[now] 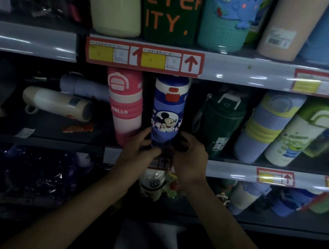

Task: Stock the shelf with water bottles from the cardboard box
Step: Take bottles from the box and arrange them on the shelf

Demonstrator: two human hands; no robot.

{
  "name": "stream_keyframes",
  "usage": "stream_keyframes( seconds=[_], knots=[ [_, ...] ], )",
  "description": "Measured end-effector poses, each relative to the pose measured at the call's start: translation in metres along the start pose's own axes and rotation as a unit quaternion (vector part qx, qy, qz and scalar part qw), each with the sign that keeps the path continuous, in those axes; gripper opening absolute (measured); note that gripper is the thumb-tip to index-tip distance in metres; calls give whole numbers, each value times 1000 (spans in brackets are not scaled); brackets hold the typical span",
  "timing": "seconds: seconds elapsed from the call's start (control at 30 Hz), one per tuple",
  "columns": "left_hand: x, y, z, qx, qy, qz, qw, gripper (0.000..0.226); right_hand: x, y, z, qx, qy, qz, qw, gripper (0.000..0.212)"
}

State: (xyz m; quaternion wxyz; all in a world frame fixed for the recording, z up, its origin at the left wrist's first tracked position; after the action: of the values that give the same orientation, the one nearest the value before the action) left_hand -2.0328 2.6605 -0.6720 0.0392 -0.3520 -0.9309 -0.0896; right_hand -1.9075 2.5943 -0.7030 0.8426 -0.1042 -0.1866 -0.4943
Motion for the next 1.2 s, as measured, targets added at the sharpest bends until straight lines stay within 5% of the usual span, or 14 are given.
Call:
stream_keyframes(
  seconds=[0.2, 0.37, 0.67, 0.83, 1.2],
  knots=[
    [-2, -3, -1, -43, 61, -30, 997, 25, 56, -10, 4, 48, 20, -77, 996, 23],
    [-36, -6, -10, -119, 81, 48, 988, 21, 93, -5, 2, 26, 37, -191, 981, 30],
    [-97, 23, -11, -107, 3, 73, 992, 61, 86, 24, -21, 47, 5, -94, 994, 56],
    [-111, 28, -11, -65, -93, 33, 993, 42, 84, 26, -25, 43, 65, -58, 995, 55],
    [-100, 2, -2, -127, -116, -3, 985, 35, 104, 13, -41, 65, 56, -112, 990, 54]
  ],
)
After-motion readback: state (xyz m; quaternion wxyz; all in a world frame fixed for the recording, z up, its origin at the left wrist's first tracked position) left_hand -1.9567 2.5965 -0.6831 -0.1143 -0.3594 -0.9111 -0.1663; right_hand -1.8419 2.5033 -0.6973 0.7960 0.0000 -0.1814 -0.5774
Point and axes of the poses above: each hand's wrist, its own y-axis towards the middle knuckle, its own x-axis out of the back of the hand, z = x × y, the point moved 2 cm from there along y, towards the middle knuckle, and after that the axes turned 12 degrees about -x, right-handed, at the moved point
